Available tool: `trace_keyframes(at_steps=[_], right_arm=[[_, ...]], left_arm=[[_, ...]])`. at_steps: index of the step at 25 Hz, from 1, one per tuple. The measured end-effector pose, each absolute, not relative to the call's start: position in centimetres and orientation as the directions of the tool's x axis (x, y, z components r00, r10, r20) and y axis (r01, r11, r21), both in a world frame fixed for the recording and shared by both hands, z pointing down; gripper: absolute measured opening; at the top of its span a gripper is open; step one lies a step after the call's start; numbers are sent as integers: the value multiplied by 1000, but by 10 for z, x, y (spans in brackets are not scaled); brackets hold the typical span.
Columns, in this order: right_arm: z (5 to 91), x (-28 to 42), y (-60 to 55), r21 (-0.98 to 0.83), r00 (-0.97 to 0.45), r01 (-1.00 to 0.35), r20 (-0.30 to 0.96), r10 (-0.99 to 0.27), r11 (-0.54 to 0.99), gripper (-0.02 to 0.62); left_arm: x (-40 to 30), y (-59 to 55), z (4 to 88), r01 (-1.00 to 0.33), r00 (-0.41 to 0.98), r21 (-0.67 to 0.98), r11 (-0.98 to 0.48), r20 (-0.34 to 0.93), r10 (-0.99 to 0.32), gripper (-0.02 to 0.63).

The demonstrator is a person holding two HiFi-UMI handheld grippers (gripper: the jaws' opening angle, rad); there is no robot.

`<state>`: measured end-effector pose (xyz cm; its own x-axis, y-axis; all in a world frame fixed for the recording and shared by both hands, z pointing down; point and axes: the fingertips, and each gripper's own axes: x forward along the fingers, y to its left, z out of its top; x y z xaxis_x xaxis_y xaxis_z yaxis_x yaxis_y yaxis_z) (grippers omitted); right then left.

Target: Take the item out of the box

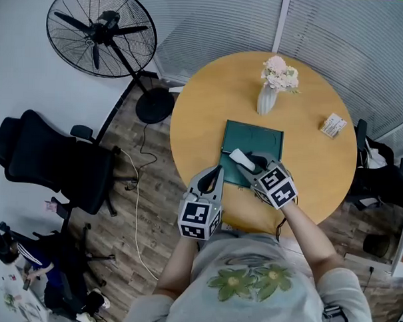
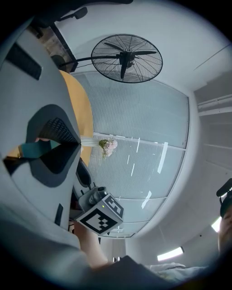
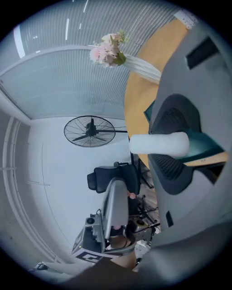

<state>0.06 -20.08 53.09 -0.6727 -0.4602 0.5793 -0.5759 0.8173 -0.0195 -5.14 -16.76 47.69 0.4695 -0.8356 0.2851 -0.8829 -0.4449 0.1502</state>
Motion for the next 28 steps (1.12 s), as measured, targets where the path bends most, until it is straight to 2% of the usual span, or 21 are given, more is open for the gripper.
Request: trace_keyframes(at_steps=[15, 28], right_arm=[[462, 8, -177, -50, -722, -649, 355, -594, 759, 140], [443, 14, -156, -135, -738, -666, 263, -622, 734, 137]], left_arm=[[-46, -161, 468, -869, 494, 143, -473, 277, -824, 2], [-38, -155, 463, -849, 529, 144, -509, 272, -804, 2]])
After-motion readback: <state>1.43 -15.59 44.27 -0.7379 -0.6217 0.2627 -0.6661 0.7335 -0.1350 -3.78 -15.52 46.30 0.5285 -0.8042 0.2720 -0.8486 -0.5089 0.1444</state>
